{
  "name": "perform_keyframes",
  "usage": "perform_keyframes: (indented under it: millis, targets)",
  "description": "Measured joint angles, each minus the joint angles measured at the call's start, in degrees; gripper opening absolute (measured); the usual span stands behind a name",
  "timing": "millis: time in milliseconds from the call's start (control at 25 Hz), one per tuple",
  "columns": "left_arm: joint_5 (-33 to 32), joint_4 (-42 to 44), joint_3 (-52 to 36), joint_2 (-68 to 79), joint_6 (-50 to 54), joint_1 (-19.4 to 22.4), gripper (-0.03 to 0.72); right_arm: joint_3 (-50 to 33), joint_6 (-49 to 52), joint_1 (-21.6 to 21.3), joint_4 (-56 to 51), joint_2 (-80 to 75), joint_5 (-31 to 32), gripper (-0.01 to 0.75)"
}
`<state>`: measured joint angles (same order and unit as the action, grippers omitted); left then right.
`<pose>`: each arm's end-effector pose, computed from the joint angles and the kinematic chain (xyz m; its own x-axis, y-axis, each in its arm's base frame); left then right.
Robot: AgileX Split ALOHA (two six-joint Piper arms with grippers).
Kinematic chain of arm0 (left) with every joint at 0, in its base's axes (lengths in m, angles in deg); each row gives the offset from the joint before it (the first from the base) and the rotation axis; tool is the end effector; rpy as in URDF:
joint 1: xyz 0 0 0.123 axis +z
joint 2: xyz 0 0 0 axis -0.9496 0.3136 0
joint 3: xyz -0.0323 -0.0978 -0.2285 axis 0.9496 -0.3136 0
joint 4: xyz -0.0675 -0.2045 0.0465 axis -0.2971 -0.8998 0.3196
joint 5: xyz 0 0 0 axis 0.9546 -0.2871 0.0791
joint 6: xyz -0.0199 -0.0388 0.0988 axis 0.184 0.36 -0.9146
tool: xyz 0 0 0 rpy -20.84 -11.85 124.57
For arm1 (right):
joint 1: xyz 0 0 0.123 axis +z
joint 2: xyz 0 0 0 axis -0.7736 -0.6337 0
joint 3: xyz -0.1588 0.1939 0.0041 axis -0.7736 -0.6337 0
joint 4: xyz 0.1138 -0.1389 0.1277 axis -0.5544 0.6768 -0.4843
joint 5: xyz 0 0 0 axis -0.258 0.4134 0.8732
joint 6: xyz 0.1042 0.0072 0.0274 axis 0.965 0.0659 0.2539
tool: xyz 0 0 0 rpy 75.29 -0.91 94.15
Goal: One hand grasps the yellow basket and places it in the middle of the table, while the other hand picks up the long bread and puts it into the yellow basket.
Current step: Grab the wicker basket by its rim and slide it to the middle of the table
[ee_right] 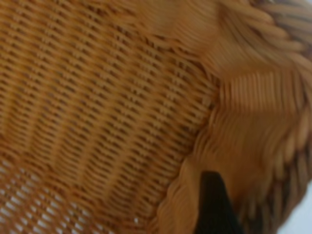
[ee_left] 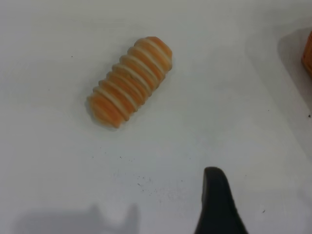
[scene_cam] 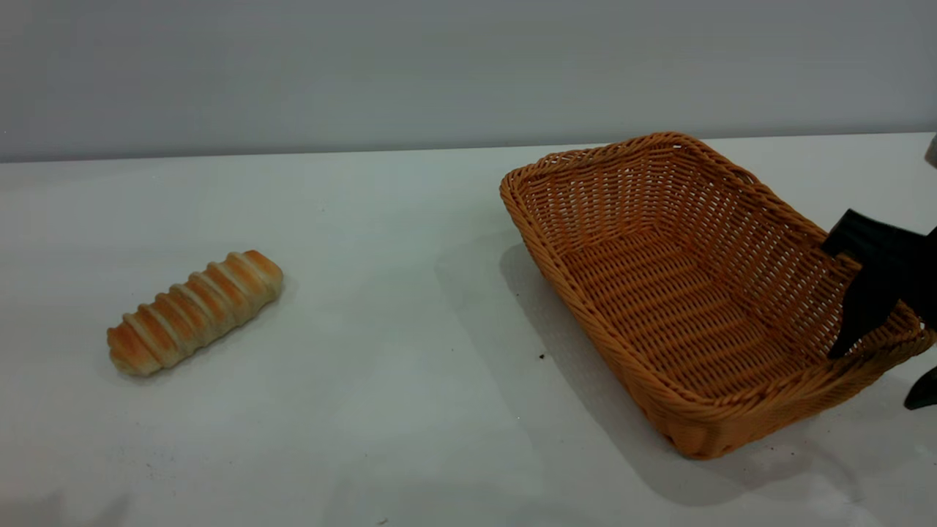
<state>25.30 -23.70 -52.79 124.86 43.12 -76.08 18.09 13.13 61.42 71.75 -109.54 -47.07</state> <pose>0.1716 -0.0266 0.2348 -0.6336 -0.1670 -0.7554 0.0374 0.9687 -0.2455 0.2473 0.0495 0.0754 -0.6891 0.6942 -0.2080 0.6213 0.7137 0.3234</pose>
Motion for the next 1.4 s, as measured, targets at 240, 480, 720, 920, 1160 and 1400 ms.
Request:
perform_keyframes:
  millis: [240,480,720,920,1160,1400]
  targets:
    - [0.0,0.0,0.0,0.0,-0.1,0.0,0.529,0.4,0.0,0.0,-0.1,-3.5,-3.6,0.349]
    - [0.2,0.0,0.0,0.0,-0.1,0.0,0.529,1.5,0.2,-0.1,-0.5,-5.6,-5.1,0.236]
    - [0.2,0.0,0.0,0.0,-0.1,0.0,0.529,5.1,-1.5,-0.4,1.1,-6.4,-5.1,0.097]
    - [0.1,0.0,0.0,0.0,-0.1,0.0,0.529,8.9,-4.3,-0.4,2.6,-6.7,-0.4,0.062]
    - [0.1,0.0,0.0,0.0,-0.1,0.0,0.529,15.8,-11.5,1.7,1.0,-6.9,5.7,0.062]
    - [0.0,0.0,0.0,0.0,-0.1,0.0,0.529,25.9,-25.2,8.1,-6.0,-9.0,11.5,0.062]
